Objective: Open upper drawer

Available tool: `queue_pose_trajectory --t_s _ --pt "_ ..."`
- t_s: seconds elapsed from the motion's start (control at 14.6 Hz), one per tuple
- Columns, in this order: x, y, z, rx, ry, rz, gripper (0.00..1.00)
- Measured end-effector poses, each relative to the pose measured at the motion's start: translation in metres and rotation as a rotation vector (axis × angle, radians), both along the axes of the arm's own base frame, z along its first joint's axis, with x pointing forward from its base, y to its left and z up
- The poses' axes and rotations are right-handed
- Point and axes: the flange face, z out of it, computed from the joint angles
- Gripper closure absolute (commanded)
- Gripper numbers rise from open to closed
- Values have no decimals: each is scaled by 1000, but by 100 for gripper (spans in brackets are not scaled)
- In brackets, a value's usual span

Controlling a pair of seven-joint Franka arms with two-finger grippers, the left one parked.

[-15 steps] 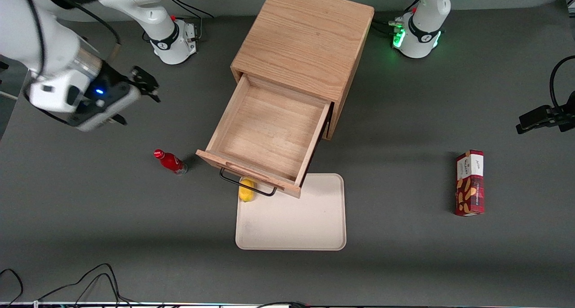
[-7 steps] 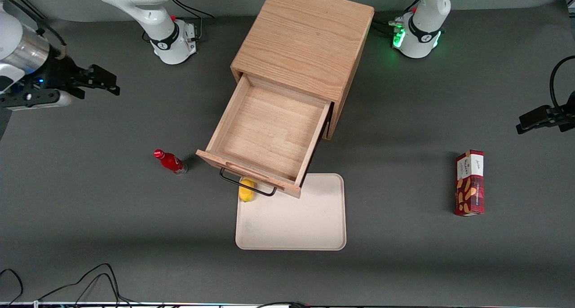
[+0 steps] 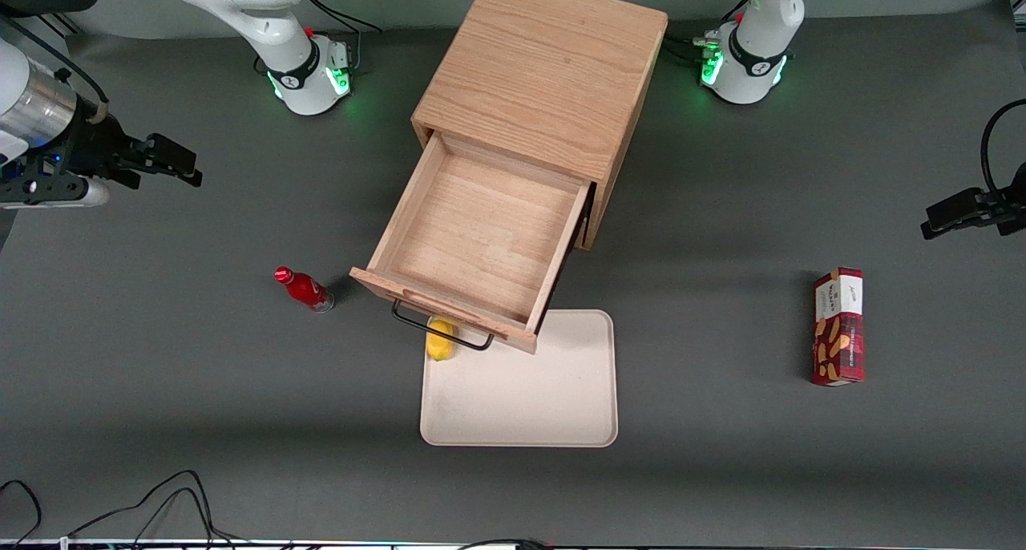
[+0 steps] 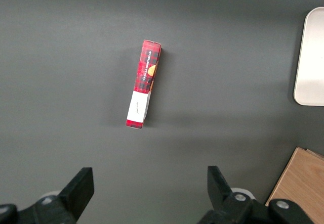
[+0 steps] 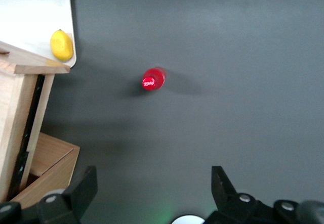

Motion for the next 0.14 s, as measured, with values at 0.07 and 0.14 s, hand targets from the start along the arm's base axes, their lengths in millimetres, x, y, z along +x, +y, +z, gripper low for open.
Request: queue_pose_trajectory --t_s 0.07,0.14 --pt "2 -1 -3 -5 1 -2 0" --pt "5 -4 -5 -5 2 -8 0"
